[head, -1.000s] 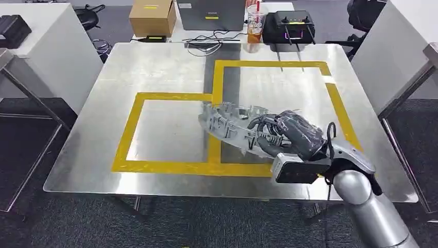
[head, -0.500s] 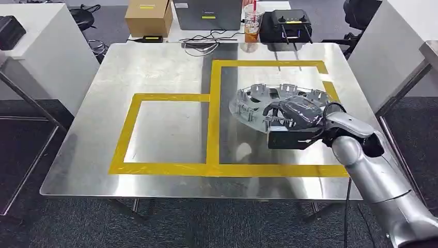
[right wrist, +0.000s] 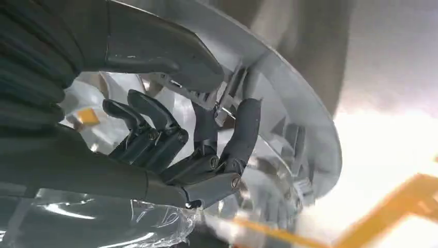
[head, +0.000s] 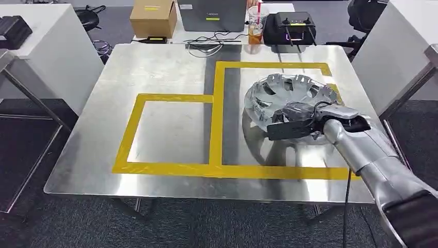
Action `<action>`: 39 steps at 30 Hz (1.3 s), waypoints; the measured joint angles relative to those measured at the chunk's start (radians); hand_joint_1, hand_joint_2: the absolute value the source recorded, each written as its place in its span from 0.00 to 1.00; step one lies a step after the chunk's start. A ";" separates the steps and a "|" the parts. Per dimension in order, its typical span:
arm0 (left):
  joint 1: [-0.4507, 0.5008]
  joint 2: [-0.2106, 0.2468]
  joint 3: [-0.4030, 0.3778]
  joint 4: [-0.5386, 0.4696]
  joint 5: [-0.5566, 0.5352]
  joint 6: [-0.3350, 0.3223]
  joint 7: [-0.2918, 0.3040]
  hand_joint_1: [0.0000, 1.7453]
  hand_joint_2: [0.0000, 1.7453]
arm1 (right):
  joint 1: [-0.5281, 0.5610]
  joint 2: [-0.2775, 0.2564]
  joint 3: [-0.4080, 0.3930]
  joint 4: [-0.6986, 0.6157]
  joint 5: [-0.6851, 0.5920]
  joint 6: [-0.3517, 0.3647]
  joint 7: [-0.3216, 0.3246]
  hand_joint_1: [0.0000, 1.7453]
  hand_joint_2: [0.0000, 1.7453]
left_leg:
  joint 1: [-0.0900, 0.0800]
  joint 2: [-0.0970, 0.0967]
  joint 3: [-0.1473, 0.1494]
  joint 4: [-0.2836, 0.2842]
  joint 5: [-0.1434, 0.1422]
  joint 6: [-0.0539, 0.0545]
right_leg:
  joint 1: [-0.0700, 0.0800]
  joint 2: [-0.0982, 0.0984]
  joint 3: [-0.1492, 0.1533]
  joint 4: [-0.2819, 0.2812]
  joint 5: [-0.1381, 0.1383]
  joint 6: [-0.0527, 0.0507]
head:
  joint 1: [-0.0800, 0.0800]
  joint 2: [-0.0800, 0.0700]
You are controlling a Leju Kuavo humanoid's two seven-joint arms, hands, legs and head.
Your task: Take the parts from the cabinet and place them on the table.
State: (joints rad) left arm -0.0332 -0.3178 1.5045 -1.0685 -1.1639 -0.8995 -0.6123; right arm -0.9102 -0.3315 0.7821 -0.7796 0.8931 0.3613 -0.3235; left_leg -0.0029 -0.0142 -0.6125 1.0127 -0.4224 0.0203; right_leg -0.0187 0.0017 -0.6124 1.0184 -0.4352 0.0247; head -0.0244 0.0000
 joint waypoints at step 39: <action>0.018 -0.029 -0.010 -0.034 0.059 -0.046 -0.049 0.00 0.00 | 0.514 0.137 -0.556 -0.699 -0.251 -0.440 -0.098 0.00 0.00 | 0.018 0.010 -0.138 0.305 -0.137 -0.032 | -0.006 -0.009 0.026 -0.010 -0.009 -0.027 | -0.009 0.000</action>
State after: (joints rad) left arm -0.0148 -0.3471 1.4946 -1.1028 -1.1053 -0.9453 -0.6611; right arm -0.3963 -0.1949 0.2260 -1.4784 0.6424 -0.0789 -0.4217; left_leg 0.0147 -0.0045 -0.7506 1.3175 -0.5598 -0.0120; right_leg -0.0243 -0.0076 -0.5867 1.0080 -0.4438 -0.0026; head -0.0336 0.0000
